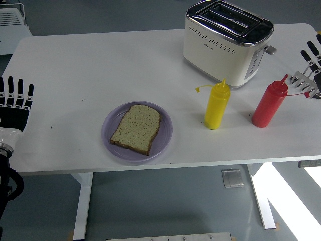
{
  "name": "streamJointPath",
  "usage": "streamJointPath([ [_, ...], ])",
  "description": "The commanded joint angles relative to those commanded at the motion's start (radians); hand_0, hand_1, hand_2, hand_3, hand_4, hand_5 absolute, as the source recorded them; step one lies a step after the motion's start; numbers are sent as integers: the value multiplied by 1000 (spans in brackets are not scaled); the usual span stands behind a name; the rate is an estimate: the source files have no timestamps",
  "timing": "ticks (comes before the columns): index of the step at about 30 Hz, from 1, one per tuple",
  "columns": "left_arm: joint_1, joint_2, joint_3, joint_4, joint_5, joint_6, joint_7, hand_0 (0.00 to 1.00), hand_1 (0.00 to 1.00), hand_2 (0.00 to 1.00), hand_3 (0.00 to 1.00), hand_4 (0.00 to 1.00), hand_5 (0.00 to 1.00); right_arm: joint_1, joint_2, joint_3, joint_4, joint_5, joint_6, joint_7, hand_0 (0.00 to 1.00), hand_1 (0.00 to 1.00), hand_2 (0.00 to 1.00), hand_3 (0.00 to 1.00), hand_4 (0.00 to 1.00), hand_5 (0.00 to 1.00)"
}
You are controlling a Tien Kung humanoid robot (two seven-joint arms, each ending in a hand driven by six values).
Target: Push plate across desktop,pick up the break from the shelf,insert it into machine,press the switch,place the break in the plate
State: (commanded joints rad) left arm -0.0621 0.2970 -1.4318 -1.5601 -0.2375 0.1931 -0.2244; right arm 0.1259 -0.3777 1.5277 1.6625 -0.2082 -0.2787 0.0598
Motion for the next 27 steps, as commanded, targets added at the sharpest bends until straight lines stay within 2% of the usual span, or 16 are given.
streamJointPath([
  [27, 0, 1, 14, -1, -9, 0, 0, 783, 671, 624, 605, 691, 998, -3, -7, -10, -3, -1, 0, 0, 780, 704, 685, 668, 741, 529],
])
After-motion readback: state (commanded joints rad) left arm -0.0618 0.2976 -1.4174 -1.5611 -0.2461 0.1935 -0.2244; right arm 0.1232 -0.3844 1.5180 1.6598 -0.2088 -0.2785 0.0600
